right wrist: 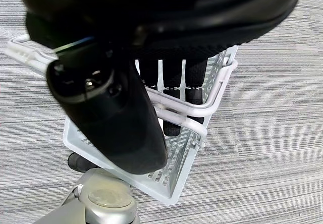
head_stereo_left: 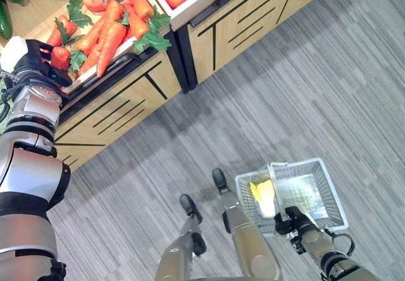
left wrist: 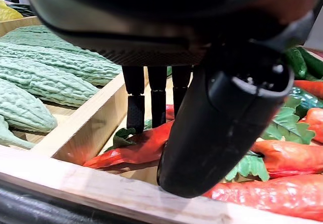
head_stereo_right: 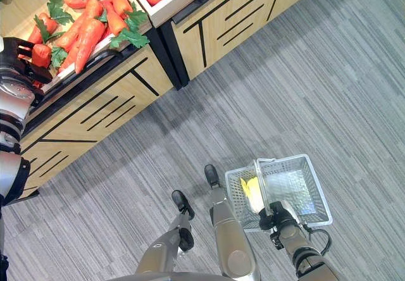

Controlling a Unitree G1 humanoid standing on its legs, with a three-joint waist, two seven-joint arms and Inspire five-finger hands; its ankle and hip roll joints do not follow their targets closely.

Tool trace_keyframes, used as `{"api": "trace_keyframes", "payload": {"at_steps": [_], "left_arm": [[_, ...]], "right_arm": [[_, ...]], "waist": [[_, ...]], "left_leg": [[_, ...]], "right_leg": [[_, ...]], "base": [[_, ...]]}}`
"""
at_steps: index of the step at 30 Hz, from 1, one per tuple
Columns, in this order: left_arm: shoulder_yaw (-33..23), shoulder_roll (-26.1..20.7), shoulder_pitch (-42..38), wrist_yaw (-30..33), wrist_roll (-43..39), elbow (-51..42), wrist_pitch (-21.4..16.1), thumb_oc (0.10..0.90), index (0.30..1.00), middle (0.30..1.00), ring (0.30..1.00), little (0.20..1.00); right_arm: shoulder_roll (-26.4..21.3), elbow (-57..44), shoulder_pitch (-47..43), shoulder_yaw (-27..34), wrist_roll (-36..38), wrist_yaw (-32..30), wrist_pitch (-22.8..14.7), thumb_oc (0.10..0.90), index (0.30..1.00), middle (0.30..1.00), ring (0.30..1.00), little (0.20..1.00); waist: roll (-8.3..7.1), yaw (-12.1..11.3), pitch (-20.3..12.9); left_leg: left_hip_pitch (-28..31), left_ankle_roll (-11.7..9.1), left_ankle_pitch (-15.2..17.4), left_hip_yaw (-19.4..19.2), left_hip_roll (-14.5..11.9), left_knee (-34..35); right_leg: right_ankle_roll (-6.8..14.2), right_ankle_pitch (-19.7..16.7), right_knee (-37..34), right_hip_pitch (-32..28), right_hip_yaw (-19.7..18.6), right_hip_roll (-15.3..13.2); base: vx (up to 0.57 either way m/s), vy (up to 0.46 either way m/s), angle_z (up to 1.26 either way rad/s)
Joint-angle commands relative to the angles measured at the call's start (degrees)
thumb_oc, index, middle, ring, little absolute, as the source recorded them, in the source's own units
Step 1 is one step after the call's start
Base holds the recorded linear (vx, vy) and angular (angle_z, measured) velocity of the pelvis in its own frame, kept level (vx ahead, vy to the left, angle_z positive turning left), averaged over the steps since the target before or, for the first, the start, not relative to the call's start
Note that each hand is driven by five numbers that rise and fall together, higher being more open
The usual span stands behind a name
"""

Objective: Get the vegetables into the basket

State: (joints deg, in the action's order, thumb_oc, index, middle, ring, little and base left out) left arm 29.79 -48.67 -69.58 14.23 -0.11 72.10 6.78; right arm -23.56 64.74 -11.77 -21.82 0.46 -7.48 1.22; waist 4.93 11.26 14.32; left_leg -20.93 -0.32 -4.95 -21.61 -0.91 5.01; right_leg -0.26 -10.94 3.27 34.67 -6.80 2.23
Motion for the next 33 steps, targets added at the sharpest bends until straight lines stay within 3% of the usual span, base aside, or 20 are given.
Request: {"api": "trace_keyframes", "payload": {"at_steps": [1, 5, 6, 11, 21, 22, 33], "left_arm": [[0.8, -2.0, -1.2, 3.3, -0.7, -1.3, -1.9, 0.4, 0.3, 0.3, 0.3, 0.3], [1.5, -3.2, -1.8, 4.5, -0.7, -3.3, -2.6, 0.4, 0.3, 0.3, 0.3, 0.3], [0.6, -2.5, -0.1, 5.5, -0.8, -7.1, -3.8, 0.4, 0.3, 0.3, 0.3, 0.3], [-2.4, 0.4, 6.3, 6.8, -0.2, -15.1, -4.9, 0.4, 0.3, 0.3, 0.3, 0.3], [-16.0, 6.0, 30.2, 7.1, -2.7, -43.0, -7.8, 0.4, 0.3, 0.3, 0.3, 0.3], [-19.0, 8.4, 36.3, 6.1, -3.1, -50.8, -8.7, 0.4, 0.3, 0.3, 0.3, 0.3], [-27.7, 16.5, 57.2, -0.3, -4.1, -72.5, -9.8, 0.4, 0.3, 0.3, 0.3, 0.3]], "right_arm": [[1.0, 2.3, 6.3, -1.5, 1.2, 1.4, 0.5, 0.4, 0.3, 0.3, 0.3, 0.3], [0.7, 3.0, 6.9, -1.4, 0.6, 1.8, 0.6, 0.4, 0.3, 0.3, 0.3, 0.3], [0.6, 3.9, 8.0, -1.0, -0.7, 2.0, 0.9, 0.4, 0.3, 0.3, 0.3, 0.3], [1.1, 5.5, 9.1, 0.1, -2.5, 2.7, 1.5, 0.4, 0.3, 0.3, 0.3, 0.3], [1.9, 6.1, 10.6, 4.5, -5.1, 3.3, 2.6, 0.4, 0.3, 0.3, 0.3, 0.3], [2.1, 5.6, 10.4, 6.3, -4.7, 3.3, 2.9, 0.4, 0.3, 0.3, 0.3, 0.3], [3.1, 4.5, 11.1, 8.6, -5.9, 3.6, 3.4, 0.4, 0.3, 0.3, 0.3, 0.3]], "waist": [[-1.57, -1.0, -1.6], [-1.5, -1.3, -2.4], [-1.62, -1.8, -3.6], [-1.97, -2.4, -5.9], [-3.38, -4.6, -10.3], [-3.83, -5.3, -10.9], [-5.0, -7.1, -13.6]], "left_leg": [[1.1, -1.7, 1.9, 3.2, -0.4, 0.0], [4.4, -1.7, 2.7, 3.8, -0.6, 0.0], [8.1, -1.7, 3.5, 4.4, -0.8, 0.0], [13.4, -1.3, 5.0, 4.7, -0.8, 0.0], [22.1, -0.6, 7.2, 5.6, -0.4, 0.0], [23.2, -0.5, 7.3, 6.2, -0.3, 0.0], [27.5, 0.7, 8.9, 8.2, 0.2, 0.0]], "right_leg": [[5.7, 2.2, -8.3, -8.5, 2.1, -2.3], [5.6, 3.0, -8.3, -12.0, 3.0, -2.5], [5.5, 4.3, -8.3, -15.8, 3.7, -2.7], [5.5, 6.3, -8.3, -21.1, 4.1, -2.6], [5.7, 9.0, -8.3, -30.3, 5.1, -2.5], [5.6, 9.2, -8.3, -31.7, 5.6, -2.6], [5.3, 10.8, -7.8, -36.7, 7.5, -2.9]], "base": [[0.0, 0.0, 0.0], [0.01, 0.006, 0.07], [0.02, 0.026, 0.17], [0.02, 0.038, 0.16], [-0.03, 0.024, 0.04], [-0.08, 0.04, 0.19], [-0.05, 0.03, 0.15]]}}
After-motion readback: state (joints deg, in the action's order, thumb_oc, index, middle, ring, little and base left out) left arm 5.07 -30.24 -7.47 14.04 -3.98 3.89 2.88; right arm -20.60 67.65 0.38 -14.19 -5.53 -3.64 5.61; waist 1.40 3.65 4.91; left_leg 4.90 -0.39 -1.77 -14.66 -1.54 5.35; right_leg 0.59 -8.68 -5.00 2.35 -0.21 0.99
